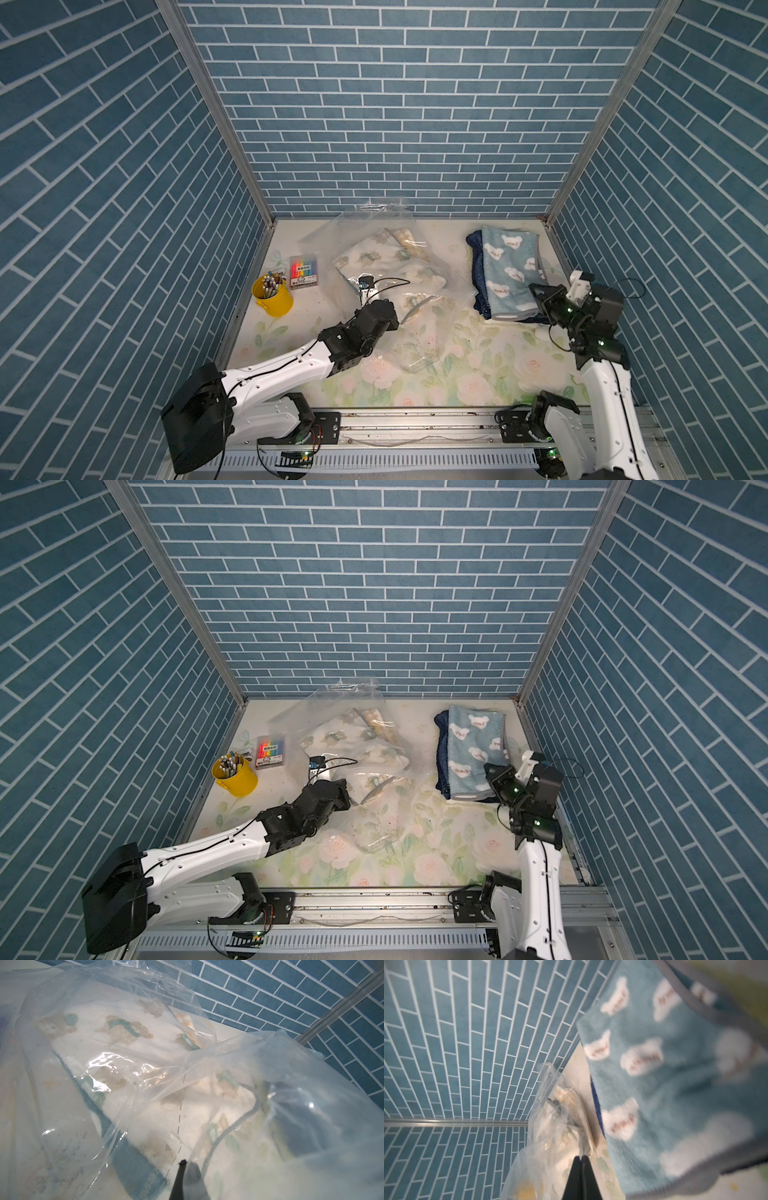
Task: Take the blanket out of the vacuum bag
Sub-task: Place the blanket at the center of the board.
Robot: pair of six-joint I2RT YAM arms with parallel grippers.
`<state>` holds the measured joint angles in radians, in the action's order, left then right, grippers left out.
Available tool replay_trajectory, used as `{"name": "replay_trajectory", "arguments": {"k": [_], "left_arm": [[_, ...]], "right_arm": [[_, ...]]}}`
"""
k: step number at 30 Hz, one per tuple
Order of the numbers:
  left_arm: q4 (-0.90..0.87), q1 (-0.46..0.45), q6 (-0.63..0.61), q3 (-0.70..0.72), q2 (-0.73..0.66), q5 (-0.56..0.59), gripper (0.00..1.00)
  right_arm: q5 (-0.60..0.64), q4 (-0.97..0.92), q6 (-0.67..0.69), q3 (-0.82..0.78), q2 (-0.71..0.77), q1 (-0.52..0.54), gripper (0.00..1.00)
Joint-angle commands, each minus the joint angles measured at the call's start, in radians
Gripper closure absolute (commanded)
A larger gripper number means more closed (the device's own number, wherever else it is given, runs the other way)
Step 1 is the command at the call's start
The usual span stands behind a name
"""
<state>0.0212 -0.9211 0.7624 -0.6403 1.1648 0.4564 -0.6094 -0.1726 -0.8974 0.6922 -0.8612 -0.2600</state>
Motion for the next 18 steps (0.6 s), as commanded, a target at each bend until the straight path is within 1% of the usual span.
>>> {"name": "replay_trajectory", "arguments": {"k": [1,3,6,8,11,14,16,18], "left_arm": [[0.004,0.005,-0.003,-0.004,-0.003,-0.006,1.0],[-0.001,0.005,-0.003,-0.007,0.006,-0.015,1.0],[-0.018,0.004,0.004,-0.015,0.019,-0.019,1.0],[-0.021,0.004,0.005,-0.015,0.021,-0.024,1.0],[-0.025,0.004,0.004,-0.014,0.021,-0.015,1.0],[-0.023,0.005,-0.008,-0.025,0.035,-0.019,1.0],[-0.023,0.004,-0.009,-0.038,0.051,-0.026,1.0],[-0.021,0.004,-0.011,-0.05,0.068,-0.03,1.0]], "right_arm": [[0.017,0.134,0.097,0.065,-0.22,0.002,1.0],[-0.021,0.24,0.091,0.054,-0.361,0.002,1.0],[-0.016,0.334,0.087,-0.007,-0.495,-0.001,1.0],[-0.002,0.399,0.078,-0.078,-0.534,-0.001,1.0],[-0.028,0.472,0.088,-0.148,-0.591,-0.001,1.0],[-0.077,0.466,0.113,-0.143,-0.623,-0.001,1.0],[-0.077,0.439,0.125,-0.125,-0.607,-0.001,1.0],[-0.049,0.372,0.149,-0.086,-0.562,-0.002,0.99]]}}
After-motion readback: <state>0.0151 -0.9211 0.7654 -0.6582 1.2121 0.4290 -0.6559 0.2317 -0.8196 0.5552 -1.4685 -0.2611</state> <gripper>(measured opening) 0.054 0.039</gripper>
